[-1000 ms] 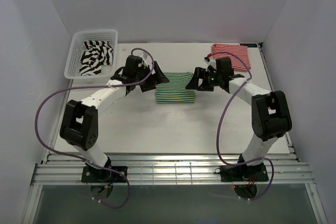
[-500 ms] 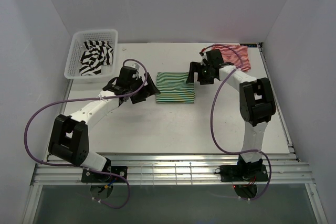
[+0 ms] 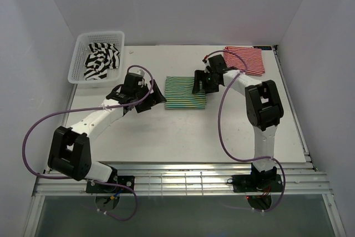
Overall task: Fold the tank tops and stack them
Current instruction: Neatly place the folded tank top to the corner
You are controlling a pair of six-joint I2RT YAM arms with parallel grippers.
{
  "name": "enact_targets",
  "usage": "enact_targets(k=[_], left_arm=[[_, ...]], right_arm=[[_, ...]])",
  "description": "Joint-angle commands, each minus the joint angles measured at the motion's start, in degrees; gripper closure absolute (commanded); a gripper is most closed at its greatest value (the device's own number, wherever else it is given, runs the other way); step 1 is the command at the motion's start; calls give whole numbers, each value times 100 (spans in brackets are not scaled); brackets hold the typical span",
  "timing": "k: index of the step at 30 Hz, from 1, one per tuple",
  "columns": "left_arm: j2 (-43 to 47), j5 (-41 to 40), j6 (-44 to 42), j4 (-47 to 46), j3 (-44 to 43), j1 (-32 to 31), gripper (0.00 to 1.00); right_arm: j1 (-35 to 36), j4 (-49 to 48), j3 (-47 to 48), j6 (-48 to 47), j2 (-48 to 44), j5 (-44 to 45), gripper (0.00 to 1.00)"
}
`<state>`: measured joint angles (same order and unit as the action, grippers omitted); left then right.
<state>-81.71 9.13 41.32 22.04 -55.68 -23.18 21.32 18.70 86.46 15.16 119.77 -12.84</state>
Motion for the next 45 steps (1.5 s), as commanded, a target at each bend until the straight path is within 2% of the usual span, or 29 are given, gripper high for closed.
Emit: enact_targets(k=[1, 6, 13, 17, 18, 20, 21, 29, 37, 45], left_arm=[[366, -156, -54, 28, 92, 50, 2], [437, -201, -54, 46, 171, 103, 2], [472, -244, -72, 125, 207, 173, 2], [472, -271, -89, 177, 207, 191, 2], [463, -280, -106, 186, 198, 191, 2], [454, -297, -133, 230, 189, 200, 2], [454, -332, -133, 256, 198, 208, 2], [437, -420, -133, 274, 137, 288, 2], [340, -543, -265, 239, -57, 323, 2], [209, -719, -318, 248, -320, 419, 2]], right_arm=[[118, 222, 187, 136, 222, 299, 20], [267, 362, 258, 224, 319, 712, 43], [425, 547, 302, 286, 539, 1143, 52], [557, 573, 337, 225, 600, 1512, 61], [583, 573, 354, 181, 618, 1678, 72], [636, 678, 398, 111, 723, 1881, 82], [654, 731, 477, 41, 750, 2030, 92], [636, 460, 557, -680, 329, 2470, 92], [584, -698, 381, -2007, -506, 3323, 92], [215, -1202, 687, -3140, -595, 3543, 92]])
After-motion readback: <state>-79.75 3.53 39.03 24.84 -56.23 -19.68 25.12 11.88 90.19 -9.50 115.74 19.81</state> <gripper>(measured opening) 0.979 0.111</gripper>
